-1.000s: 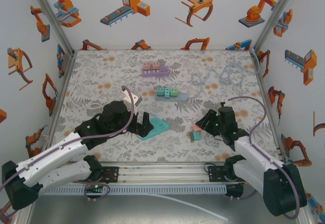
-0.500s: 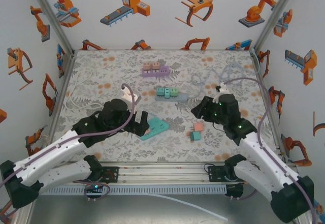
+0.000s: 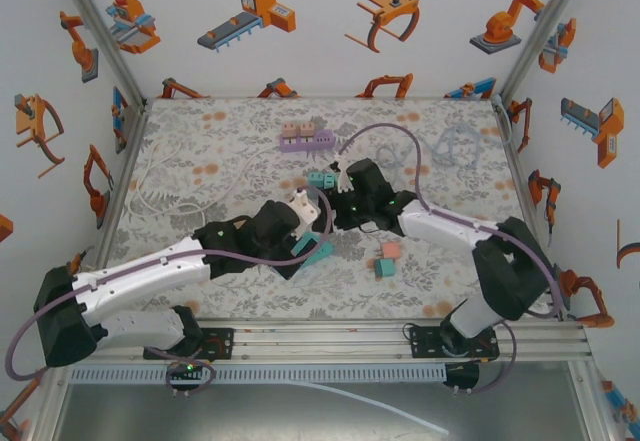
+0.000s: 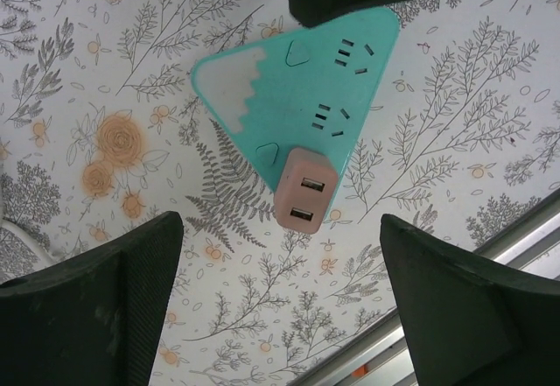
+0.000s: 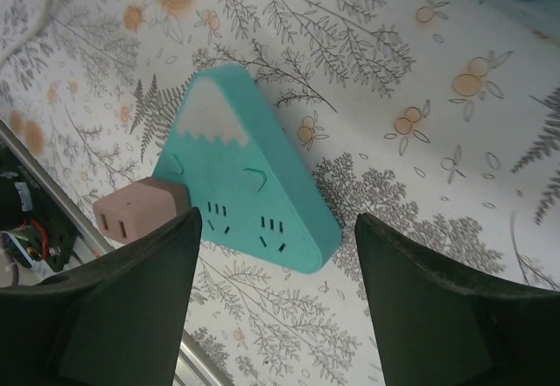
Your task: Pull the plug off the socket
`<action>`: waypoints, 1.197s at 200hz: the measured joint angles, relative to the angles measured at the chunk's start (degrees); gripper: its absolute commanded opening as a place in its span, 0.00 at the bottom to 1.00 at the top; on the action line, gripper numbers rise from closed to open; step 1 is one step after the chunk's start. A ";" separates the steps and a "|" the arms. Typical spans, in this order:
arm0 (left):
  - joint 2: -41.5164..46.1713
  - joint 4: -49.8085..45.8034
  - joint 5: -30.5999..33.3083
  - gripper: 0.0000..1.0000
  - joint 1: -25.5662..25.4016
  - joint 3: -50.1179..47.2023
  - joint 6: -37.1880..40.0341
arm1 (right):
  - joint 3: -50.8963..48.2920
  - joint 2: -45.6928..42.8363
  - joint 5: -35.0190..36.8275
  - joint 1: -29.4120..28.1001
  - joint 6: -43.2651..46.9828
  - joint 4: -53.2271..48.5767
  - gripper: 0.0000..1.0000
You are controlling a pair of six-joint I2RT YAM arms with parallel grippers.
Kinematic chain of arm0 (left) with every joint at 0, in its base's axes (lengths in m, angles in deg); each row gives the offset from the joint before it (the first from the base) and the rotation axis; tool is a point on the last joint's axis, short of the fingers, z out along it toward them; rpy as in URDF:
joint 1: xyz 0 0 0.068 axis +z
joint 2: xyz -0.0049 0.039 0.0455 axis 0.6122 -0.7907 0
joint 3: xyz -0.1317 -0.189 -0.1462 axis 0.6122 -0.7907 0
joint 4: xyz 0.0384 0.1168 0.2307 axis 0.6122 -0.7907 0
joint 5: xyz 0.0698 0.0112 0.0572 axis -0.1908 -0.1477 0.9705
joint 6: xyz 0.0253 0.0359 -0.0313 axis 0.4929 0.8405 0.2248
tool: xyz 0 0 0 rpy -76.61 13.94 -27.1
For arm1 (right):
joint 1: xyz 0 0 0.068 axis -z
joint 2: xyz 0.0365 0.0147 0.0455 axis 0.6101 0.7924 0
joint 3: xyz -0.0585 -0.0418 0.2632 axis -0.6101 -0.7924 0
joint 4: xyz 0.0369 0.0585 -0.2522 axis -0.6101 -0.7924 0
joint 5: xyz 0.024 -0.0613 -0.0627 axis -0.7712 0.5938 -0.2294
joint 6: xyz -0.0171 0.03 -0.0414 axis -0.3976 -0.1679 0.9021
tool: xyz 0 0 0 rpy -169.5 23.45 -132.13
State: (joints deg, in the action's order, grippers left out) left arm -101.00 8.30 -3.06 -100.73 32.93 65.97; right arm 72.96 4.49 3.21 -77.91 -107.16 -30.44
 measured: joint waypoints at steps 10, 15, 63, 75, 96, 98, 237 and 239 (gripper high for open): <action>-0.96 0.24 -0.04 0.82 -0.07 0.00 0.96 | 0.33 2.25 -1.01 -0.31 0.02 0.94 0.65; -1.62 0.42 -0.11 0.81 -0.13 0.00 1.42 | 0.50 3.32 -1.49 -0.46 0.02 1.29 0.65; -8.11 2.60 -0.61 0.70 -0.33 -0.52 5.51 | 2.29 10.64 -4.46 -1.42 0.04 3.32 0.65; -9.81 3.10 -0.48 0.70 -0.31 -0.83 6.16 | 2.34 11.15 -4.76 -1.53 0.20 3.34 0.65; -12.22 4.07 -0.20 0.63 -0.31 -1.36 6.91 | 2.43 11.41 -5.70 -1.81 0.66 3.39 0.65; -12.33 4.13 -0.17 0.62 -0.31 -1.40 6.95 | 2.45 11.43 -5.75 -1.84 0.66 3.39 0.65; -17.27 6.03 -0.24 0.19 -0.33 -1.55 9.33 | 6.75 14.78 -5.29 -4.07 6.38 -0.09 0.62; -17.25 6.08 -0.24 0.19 -0.33 -1.60 9.38 | 6.84 14.78 -5.11 -4.11 6.43 -0.20 0.62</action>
State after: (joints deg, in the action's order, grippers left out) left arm -118.24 14.38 -3.30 -101.06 31.34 75.35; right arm 79.80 19.27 -1.91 -82.02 -100.73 -30.64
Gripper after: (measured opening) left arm 0.360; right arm 0.645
